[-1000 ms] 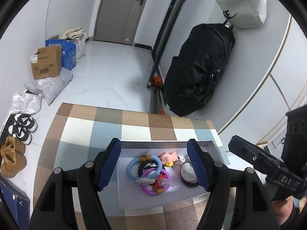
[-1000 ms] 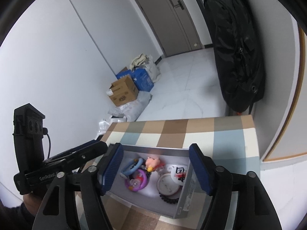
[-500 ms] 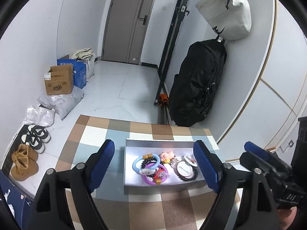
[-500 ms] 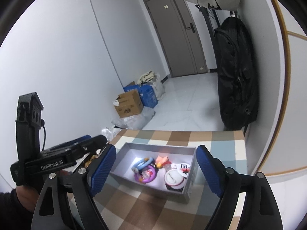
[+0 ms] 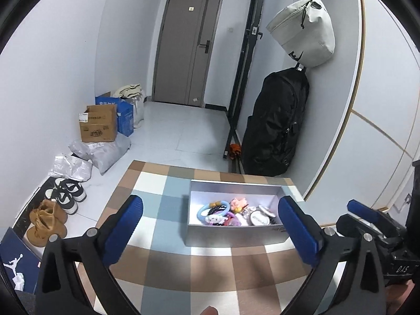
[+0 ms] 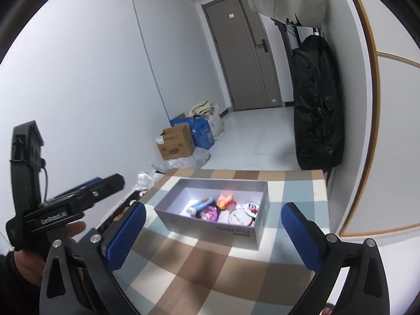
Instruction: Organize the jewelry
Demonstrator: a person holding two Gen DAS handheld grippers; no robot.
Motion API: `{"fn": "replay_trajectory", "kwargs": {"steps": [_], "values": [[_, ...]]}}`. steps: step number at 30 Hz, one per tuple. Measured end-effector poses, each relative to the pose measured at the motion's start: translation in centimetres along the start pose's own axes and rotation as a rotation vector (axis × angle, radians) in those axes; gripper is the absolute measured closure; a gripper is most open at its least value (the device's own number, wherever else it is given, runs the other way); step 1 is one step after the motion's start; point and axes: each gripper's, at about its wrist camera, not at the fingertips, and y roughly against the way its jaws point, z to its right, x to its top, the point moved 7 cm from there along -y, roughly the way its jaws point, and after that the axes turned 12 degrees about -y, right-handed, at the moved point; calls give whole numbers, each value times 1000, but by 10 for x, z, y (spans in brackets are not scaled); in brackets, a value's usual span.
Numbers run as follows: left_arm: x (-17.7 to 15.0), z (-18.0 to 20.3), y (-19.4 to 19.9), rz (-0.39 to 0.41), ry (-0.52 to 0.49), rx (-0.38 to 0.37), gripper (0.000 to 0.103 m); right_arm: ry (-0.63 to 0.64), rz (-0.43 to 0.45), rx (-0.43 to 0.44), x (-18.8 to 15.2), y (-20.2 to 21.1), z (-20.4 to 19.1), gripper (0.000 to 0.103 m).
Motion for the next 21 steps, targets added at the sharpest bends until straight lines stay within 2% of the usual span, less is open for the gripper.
{"fn": "replay_trajectory", "kwargs": {"steps": [10, 21], "values": [[-8, -2, 0, -16, -25, 33, 3, -10, -21, -31, -7, -6, 9, 0], [-11, 2, 2, -24, -29, 19, 3, -35, -28, -48, -7, -6, 17, 0]]}}
